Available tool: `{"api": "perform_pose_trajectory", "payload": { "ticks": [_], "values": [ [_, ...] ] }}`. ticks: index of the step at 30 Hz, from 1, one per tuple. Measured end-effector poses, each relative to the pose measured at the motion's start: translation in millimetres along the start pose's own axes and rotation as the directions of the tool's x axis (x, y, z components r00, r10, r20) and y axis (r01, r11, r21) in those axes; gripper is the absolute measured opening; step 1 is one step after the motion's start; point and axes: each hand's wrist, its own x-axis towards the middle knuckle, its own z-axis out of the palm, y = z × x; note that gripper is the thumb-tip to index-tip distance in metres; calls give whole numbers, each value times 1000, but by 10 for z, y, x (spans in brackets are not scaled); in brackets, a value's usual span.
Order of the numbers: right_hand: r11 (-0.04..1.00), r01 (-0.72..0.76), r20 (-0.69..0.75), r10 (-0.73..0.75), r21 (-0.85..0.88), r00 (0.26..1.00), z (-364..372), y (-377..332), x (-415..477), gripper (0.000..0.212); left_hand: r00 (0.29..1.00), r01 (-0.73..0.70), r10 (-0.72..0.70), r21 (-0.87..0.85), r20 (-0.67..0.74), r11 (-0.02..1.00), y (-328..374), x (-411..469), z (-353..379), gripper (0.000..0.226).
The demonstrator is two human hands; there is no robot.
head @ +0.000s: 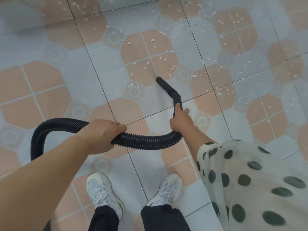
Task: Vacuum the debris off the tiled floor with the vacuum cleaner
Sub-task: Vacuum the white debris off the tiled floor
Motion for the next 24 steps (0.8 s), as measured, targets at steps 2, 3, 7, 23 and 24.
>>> {"api": "perform_pose_trajectory", "payload": {
  "ticks": [2, 3, 7, 23, 24],
  "values": [
    [1000, -11, -17, 11, -1, 1000, -11, -105, 29, 82, 1000, 13, -13, -4, -18, 1000, -88, -16, 10, 21],
    [1000, -18, -15, 18, -4, 1000, 6, -136, 14, 82, 1000, 10, -10, -11, -21, 1000, -113, -38, 22, 22],
    [999, -22, 27, 23, -28, 999, 153, -78, -177, 78, 999, -30, 31, 12, -14, 999, -95, -133, 81, 24],
    [994, 69, 127, -57, -85, 990, 488, -383, -692, 77, 998, -16, 18, -30, 57, 999, -231, -726, 225, 21],
    [994, 71, 115, -61, -85, 991, 472, -439, -667, 78, 999, -4, 6, -36, 50, 999, -267, -743, 229, 22]
  ]
}}
